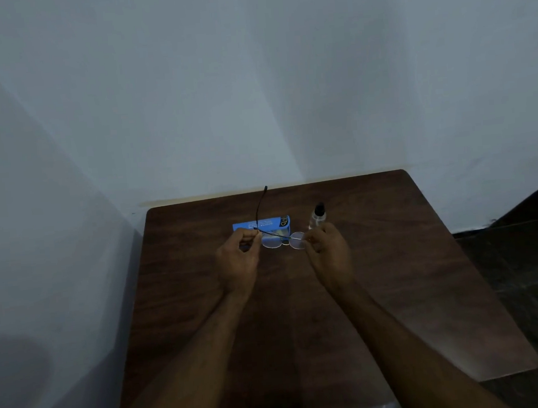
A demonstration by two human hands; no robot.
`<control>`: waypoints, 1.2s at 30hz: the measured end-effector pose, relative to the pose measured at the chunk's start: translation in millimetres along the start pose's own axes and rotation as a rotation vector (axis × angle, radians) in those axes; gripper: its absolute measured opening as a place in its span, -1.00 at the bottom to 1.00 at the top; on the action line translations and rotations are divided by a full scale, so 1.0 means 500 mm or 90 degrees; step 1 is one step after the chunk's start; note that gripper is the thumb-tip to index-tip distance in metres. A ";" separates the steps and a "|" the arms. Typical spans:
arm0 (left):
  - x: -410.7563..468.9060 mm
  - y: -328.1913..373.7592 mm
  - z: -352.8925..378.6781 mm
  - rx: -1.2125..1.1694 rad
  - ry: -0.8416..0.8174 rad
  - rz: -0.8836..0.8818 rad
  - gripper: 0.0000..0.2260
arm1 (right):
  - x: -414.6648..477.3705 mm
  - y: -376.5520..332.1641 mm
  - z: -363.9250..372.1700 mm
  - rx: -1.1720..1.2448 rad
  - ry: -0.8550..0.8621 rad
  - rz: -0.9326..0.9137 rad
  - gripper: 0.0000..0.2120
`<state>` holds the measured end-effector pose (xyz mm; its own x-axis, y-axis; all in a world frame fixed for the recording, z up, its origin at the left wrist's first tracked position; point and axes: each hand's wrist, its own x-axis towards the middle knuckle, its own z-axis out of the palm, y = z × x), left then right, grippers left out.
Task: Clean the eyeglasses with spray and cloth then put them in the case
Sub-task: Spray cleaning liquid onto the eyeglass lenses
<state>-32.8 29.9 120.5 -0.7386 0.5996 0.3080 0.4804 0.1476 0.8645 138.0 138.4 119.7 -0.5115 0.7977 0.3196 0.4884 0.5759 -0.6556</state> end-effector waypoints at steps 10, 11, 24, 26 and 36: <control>0.002 0.000 -0.004 -0.002 -0.014 0.006 -0.94 | -0.007 -0.010 -0.010 0.006 0.013 -0.027 -0.96; 0.003 0.000 -0.004 -0.004 -0.017 0.000 -0.94 | -0.008 -0.014 -0.011 0.042 0.028 -0.005 -0.94; 0.022 0.001 -0.007 -0.107 -0.088 -0.147 -0.92 | 0.003 -0.010 -0.013 0.235 0.106 0.233 -0.98; 0.024 -0.001 -0.009 -0.121 -0.096 -0.165 -0.88 | 0.003 -0.017 -0.020 0.229 0.084 0.237 -0.97; 0.019 0.010 -0.036 -0.310 -0.205 -0.383 -0.87 | 0.030 -0.032 -0.038 0.214 0.001 0.353 -0.95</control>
<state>-45.9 22.5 134.9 -0.5968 0.7335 -0.3253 -0.2654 0.2022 0.9427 135.9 144.3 148.1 -0.2462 0.9609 -0.1268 0.4312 -0.0085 -0.9022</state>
